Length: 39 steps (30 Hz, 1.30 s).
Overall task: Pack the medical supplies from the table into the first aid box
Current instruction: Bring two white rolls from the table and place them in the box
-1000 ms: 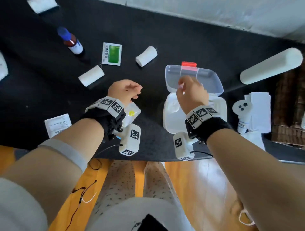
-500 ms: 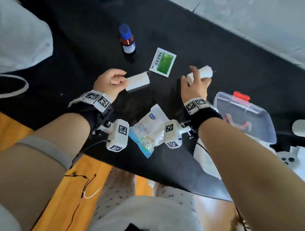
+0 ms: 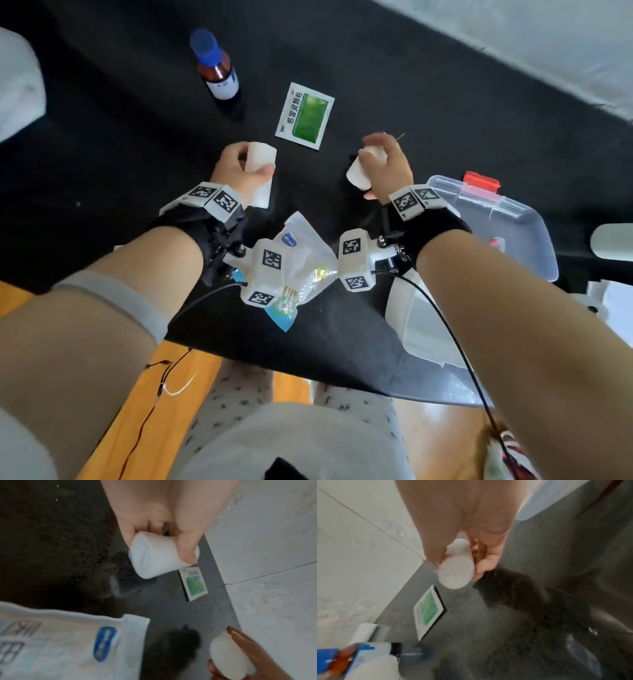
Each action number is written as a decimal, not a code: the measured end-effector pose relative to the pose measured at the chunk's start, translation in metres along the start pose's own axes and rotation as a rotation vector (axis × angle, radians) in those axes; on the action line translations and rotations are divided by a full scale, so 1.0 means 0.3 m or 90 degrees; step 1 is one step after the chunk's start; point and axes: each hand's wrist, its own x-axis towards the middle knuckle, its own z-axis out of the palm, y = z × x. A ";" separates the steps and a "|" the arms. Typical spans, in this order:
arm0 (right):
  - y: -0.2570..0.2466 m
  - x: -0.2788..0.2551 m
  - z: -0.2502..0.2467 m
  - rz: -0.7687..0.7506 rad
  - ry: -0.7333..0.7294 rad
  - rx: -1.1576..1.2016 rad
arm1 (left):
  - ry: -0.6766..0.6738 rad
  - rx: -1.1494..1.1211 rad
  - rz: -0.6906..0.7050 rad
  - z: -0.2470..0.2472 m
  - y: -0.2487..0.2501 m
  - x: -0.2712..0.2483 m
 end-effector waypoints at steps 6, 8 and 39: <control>-0.063 -0.181 -0.084 -0.094 0.016 0.259 | -0.115 -0.242 0.030 0.002 0.156 -0.170; -0.048 -0.246 -0.145 -0.116 0.051 0.308 | -0.176 -0.257 0.047 0.037 0.201 -0.236; 0.559 -0.534 -0.375 -0.130 0.213 0.039 | -0.163 0.116 0.411 0.497 -0.060 -0.647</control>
